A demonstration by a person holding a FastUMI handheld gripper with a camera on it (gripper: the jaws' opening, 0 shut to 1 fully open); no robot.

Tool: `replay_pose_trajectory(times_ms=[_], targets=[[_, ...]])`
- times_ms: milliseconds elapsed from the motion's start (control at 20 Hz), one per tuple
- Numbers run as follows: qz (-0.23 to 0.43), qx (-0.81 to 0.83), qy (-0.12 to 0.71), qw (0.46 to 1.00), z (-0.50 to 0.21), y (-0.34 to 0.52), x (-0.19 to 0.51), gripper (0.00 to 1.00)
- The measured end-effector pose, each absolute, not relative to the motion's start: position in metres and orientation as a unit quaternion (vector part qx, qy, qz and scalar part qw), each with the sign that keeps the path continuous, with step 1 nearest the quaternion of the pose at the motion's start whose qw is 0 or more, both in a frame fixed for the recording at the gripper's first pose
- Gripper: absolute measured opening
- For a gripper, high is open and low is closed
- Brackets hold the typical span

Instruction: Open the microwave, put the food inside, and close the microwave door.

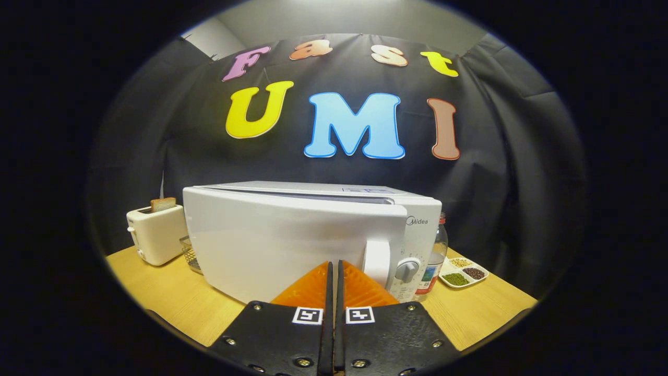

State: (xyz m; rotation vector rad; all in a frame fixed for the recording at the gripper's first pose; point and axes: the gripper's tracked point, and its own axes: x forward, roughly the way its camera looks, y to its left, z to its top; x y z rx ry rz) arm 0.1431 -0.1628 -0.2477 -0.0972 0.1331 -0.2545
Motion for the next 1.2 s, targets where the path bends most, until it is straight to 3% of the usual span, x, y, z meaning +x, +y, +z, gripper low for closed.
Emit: replay_pose_trajectory(times_ms=[400, 850, 1200], targets=[[-0.172, -0.037, 0.080, 0.981, -0.259, -0.187, 0.193, 0.02], [-0.126, -0.026, 0.095, 0.987, -0.222, -0.154, 0.121, 0.01], [-0.092, -0.027, 0.049, 0.994, -0.140, -0.115, 0.044, 0.01]])
